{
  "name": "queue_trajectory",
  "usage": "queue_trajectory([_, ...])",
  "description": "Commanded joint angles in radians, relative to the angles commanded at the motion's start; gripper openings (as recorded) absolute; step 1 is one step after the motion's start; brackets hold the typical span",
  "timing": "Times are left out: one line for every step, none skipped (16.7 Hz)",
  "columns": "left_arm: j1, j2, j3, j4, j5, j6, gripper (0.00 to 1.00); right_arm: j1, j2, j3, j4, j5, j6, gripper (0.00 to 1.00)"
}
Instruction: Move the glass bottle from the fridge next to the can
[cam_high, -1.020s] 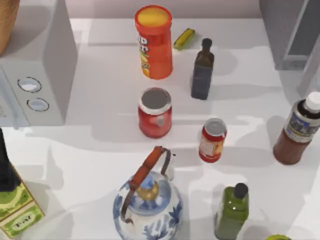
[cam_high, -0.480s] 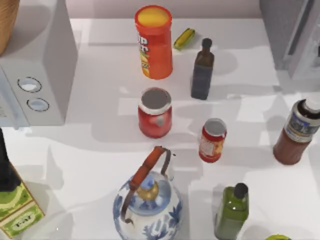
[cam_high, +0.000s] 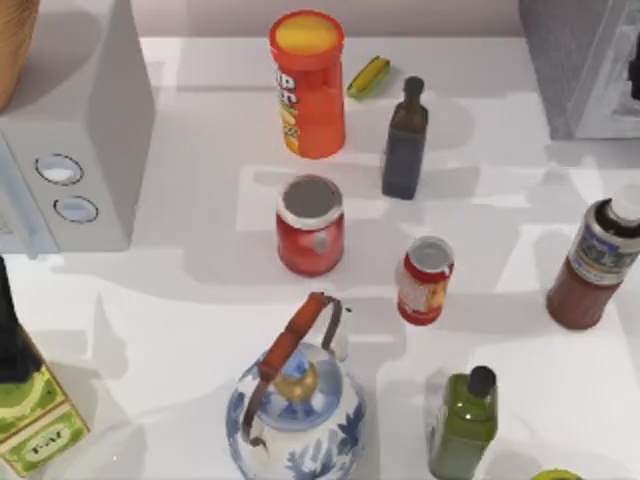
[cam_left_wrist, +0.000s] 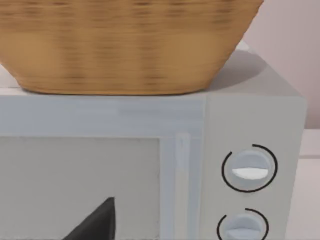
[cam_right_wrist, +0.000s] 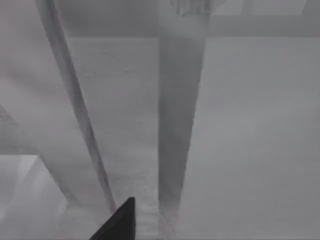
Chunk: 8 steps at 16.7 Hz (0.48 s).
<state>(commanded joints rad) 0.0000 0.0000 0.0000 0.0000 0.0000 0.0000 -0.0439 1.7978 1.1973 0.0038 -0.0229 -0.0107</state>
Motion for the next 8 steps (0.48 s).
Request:
queue_trajectory([0.000,0.000,0.000,0.000,0.000,0.000,1.00,0.001,0.039,0.050,-0.010,0.000,0.000,1.00])
queue_trajectory([0.000,0.000,0.000,0.000,0.000,0.000,1.00,0.002,0.077,0.099,-0.020,0.000,0.000,1.00])
queue_trajectory([0.000,0.000,0.000,0.000,0.000,0.000,1.00,0.003,0.110,0.143,-0.030,0.000,-0.001,1.00])
queue_trajectory([0.000,0.000,0.000,0.000,0.000,0.000,1.00,0.004,0.139,0.181,-0.038,0.000,-0.001,1.00])
queue_trajectory([0.000,0.000,0.000,0.000,0.000,0.000,1.00,0.005,0.162,0.211,-0.044,0.001,-0.001,1.00])
queue_trajectory([0.000,0.000,0.000,0.000,0.000,0.000,1.00,0.005,0.177,0.231,-0.049,0.001,-0.001,1.00])
queue_trajectory([0.000,0.000,0.000,0.000,0.000,0.000,1.00,0.005,0.185,0.241,-0.051,0.001,-0.001,1.00])
queue_trajectory([0.000,0.000,0.000,0.000,0.000,0.000,1.00,0.005,0.185,0.241,-0.051,0.001,-0.001,1.00])
